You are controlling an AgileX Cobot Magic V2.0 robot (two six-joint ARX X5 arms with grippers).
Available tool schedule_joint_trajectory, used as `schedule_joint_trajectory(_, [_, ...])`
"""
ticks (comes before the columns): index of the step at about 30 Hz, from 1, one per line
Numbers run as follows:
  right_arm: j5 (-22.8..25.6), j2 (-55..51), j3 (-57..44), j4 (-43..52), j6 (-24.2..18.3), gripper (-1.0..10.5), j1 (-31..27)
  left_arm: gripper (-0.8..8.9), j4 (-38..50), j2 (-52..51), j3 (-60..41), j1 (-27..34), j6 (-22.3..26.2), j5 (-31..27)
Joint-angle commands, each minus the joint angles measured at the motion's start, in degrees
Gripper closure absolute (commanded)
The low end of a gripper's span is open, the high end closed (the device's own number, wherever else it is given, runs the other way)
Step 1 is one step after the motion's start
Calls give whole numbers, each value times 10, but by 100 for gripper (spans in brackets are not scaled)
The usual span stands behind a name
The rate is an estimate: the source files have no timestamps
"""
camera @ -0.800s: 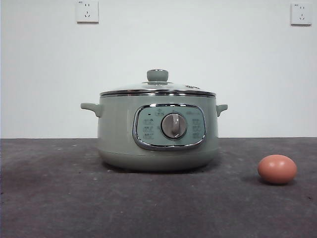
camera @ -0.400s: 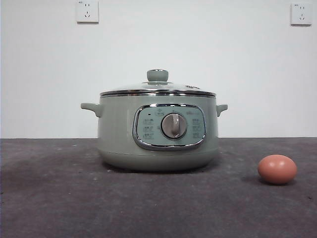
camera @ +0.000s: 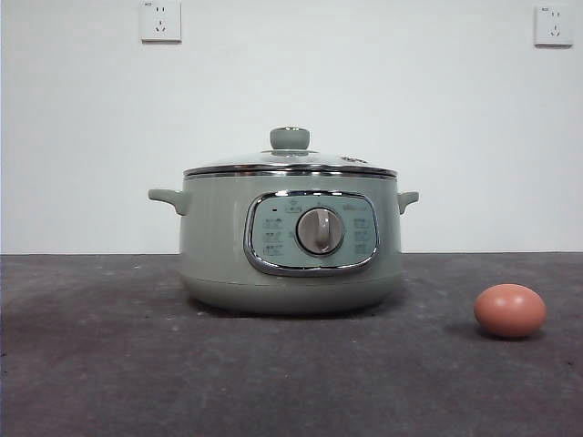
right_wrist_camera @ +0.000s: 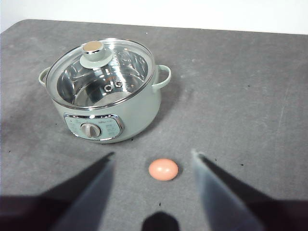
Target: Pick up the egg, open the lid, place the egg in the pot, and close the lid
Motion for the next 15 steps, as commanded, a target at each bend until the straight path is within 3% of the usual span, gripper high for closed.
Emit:
schedule_joint_trajectory(1, [-1, 0, 2, 2, -2, 402, 0, 175, 4, 3, 3, -1, 7, 10])
schedule_joint_trajectory(15, [-1, 8, 2, -1, -2, 403, 1, 187, 34, 55, 19, -16, 7, 31])
